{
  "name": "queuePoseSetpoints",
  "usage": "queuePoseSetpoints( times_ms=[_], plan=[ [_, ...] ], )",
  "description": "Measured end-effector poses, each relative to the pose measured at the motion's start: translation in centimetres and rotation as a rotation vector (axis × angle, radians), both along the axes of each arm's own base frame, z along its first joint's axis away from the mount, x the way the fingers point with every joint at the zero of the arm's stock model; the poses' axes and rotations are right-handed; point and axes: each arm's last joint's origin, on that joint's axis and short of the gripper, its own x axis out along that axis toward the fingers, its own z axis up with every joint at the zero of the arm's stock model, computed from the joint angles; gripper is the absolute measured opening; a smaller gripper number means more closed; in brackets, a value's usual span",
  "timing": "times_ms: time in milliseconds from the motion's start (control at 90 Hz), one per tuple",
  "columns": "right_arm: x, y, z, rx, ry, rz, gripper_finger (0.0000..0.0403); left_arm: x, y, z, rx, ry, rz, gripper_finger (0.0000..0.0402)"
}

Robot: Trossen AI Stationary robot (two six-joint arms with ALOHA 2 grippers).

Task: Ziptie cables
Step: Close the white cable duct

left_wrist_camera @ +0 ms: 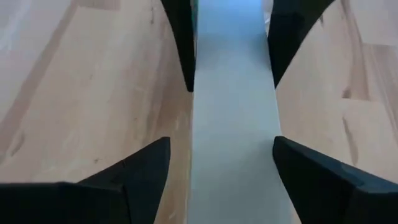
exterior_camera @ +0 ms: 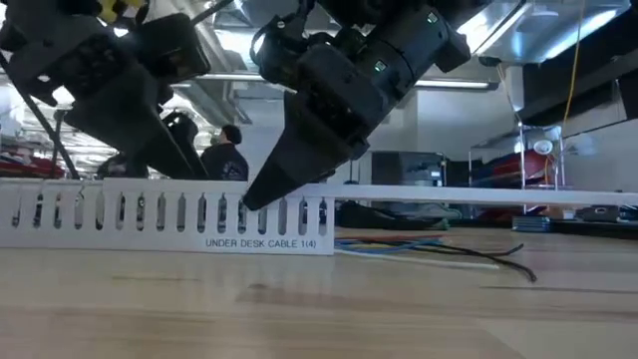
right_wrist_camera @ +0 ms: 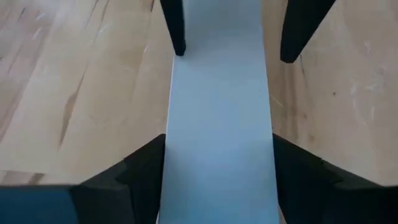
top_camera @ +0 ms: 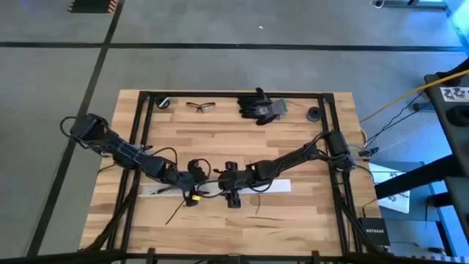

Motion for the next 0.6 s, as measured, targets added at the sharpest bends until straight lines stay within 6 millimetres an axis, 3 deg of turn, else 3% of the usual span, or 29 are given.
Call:
queuePoseSetpoints(
  times_ms=[411, 600],
  plan=[
    [0.1, 0.1, -0.3, -0.003, 0.037, 0.018, 0.0255, -0.5, 0.2, 1.4, -0.004, -0.063, -0.030, 0.0269],
    [0.7, 0.2, 2.7, -0.041, 0.062, 0.059, 0.0269, -0.3, 0.7, 1.4, 0.003, -0.065, -0.023, 0.0269]
  ],
)
